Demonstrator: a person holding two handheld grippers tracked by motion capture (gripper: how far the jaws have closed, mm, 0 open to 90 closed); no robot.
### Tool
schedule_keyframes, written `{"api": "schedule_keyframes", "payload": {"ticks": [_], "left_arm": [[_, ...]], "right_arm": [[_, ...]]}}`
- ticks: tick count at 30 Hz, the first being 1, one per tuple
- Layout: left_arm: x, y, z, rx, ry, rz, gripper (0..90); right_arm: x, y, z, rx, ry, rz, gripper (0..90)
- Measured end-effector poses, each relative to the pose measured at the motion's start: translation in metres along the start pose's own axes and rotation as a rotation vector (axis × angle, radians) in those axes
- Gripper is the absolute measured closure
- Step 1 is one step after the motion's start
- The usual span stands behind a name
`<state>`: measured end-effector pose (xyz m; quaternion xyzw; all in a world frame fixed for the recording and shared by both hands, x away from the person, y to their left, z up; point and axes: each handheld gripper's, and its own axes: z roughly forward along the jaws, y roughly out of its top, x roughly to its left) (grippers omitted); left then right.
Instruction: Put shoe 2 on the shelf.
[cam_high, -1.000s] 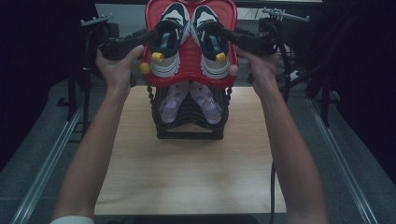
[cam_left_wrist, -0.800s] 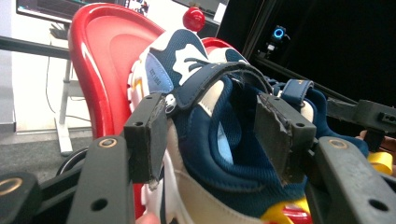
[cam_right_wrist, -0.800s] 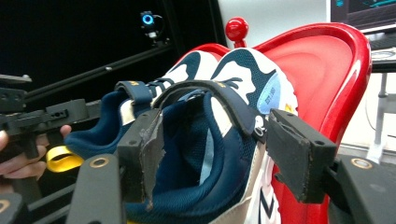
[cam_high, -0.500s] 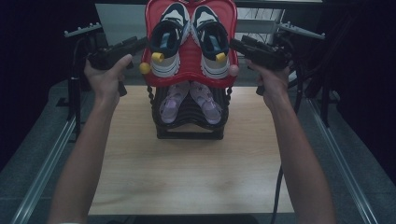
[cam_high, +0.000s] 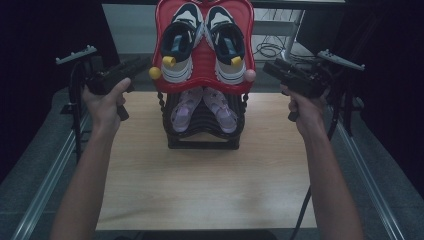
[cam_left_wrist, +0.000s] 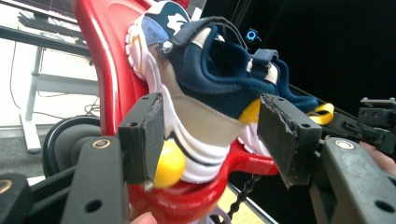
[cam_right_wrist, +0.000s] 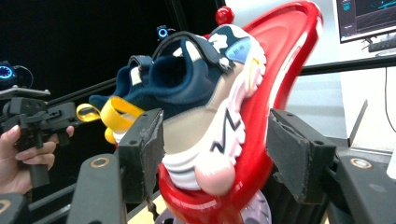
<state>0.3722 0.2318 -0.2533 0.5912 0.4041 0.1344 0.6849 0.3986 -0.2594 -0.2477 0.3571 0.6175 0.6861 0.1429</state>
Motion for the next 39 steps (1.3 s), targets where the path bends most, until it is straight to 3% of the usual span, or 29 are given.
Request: {"api": "schedule_keyframes", "payload": {"ticks": [9,22,32,39], "left_arm": [[0.004,-0.030,-0.011,0.043,0.004,0.014,41.2],[0.025,-0.109,-0.018,0.144,0.006,0.000,41.4],[0.032,-0.156,-0.024,0.206,0.011,-0.002,41.4],[0.040,-0.189,-0.027,0.254,0.015,-0.032,41.4]], "right_arm": [[-0.014,-0.033,-0.011,0.016,-0.003,0.001,37.9],[-0.026,-0.102,-0.018,0.098,-0.005,-0.008,37.9],[-0.032,-0.162,-0.020,0.162,-0.020,0.000,37.9],[-0.034,-0.194,-0.022,0.205,-0.033,0.004,37.9]]}}
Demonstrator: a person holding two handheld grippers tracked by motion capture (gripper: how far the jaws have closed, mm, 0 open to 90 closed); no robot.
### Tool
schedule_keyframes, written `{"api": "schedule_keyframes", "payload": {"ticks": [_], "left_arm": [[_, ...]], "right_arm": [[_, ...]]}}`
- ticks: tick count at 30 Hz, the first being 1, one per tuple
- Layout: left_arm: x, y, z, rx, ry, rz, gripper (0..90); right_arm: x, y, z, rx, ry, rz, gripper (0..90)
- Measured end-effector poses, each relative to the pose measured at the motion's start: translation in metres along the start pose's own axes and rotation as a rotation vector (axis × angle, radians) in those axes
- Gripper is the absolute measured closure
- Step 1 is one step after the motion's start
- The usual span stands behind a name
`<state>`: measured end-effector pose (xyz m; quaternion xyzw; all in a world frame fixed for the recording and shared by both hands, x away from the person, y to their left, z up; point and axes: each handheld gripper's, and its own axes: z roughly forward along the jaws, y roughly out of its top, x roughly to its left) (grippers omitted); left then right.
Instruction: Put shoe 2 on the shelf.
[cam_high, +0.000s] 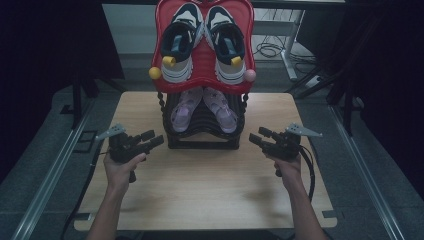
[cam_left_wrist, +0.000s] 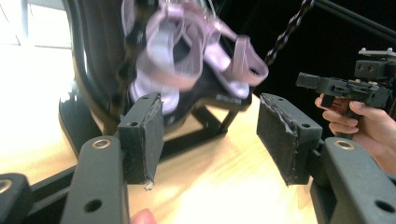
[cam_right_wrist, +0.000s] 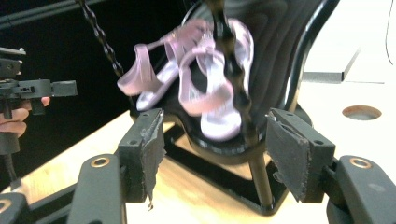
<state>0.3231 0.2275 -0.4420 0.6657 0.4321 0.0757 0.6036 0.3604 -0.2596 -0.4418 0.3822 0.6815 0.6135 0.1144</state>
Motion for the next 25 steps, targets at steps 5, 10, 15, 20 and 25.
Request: {"api": "schedule_keyframes", "payload": {"ticks": [5,10,15,20,25], "left_arm": [[0.006,-0.020,0.002,0.027,0.014,-0.018,41.5],[0.009,-0.032,0.006,0.064,0.030,-0.016,41.5],[0.010,-0.035,0.007,0.075,0.040,-0.004,41.4],[0.011,-0.037,0.005,0.079,0.049,-0.005,41.3],[0.012,-0.036,0.003,0.075,0.059,-0.011,41.1]], "right_arm": [[-0.003,-0.020,0.002,0.032,-0.014,0.007,37.9],[-0.007,-0.038,0.005,0.083,-0.032,0.011,38.6],[-0.007,-0.047,0.009,0.117,-0.025,0.009,38.8],[-0.005,-0.046,0.008,0.096,-0.022,0.000,38.9],[-0.004,-0.044,0.005,0.089,-0.030,-0.021,38.4]]}}
